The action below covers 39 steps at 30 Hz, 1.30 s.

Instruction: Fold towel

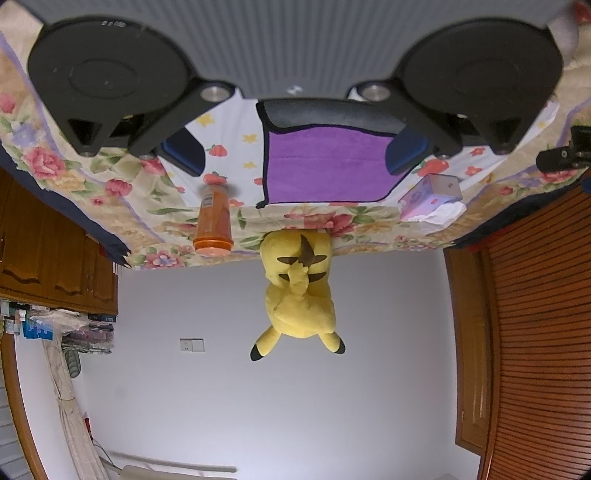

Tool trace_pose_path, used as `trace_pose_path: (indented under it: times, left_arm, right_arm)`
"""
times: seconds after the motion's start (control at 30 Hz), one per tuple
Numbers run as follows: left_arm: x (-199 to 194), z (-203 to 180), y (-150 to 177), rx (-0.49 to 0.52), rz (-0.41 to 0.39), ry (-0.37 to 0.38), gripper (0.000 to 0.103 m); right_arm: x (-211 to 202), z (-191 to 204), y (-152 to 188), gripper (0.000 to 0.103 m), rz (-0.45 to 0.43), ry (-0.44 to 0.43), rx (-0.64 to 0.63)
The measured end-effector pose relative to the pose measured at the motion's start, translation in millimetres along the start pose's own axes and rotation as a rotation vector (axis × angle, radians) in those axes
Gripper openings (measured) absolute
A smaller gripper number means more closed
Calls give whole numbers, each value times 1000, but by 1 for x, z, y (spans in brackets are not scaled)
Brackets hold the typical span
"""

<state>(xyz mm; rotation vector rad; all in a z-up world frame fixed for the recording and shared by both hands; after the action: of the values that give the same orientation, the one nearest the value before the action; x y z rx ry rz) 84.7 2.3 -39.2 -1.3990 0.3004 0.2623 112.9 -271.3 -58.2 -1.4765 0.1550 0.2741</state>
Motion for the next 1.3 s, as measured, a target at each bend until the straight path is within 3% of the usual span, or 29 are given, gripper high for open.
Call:
trace_pose_path:
  times: [1.3]
  left_arm:
    - [5,2,4,12,31,7,103]
  right_arm:
    - [3,5,-1,103,12,2,1]
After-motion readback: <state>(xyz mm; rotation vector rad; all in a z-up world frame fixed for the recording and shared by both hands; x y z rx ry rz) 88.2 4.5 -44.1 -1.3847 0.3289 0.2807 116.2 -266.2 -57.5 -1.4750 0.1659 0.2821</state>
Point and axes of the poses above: each gripper's, at about its wrist camera, not at the fingertips, and x roughly the way its jaws point, z to its left, y to its underside, the point moved 9 cm from there along x, roughly the way its jaws point, and after that the axes turned 1 degree about x, right-handed, at the moved point
